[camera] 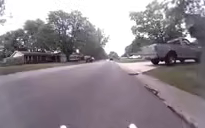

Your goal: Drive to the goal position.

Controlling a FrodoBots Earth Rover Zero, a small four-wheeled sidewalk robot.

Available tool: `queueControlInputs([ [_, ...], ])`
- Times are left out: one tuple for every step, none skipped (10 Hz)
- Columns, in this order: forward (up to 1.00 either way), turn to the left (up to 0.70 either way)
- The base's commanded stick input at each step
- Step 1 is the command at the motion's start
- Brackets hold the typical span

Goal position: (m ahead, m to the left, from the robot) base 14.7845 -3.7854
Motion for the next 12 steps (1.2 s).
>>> queueControlInputs([
  [1.00, -0.14],
  [1.00, -0.38],
  [1.00, -0.40],
  [1.00, -0.39],
  [1.00, 0.00],
  [1.00, 0.00],
  [1.00, 0.00],
  [1.00, 0.00],
  [1.00, 0.00],
  [1.00, -0.01],
  [1.00, -0.25],
  [1.00, -0.40],
])
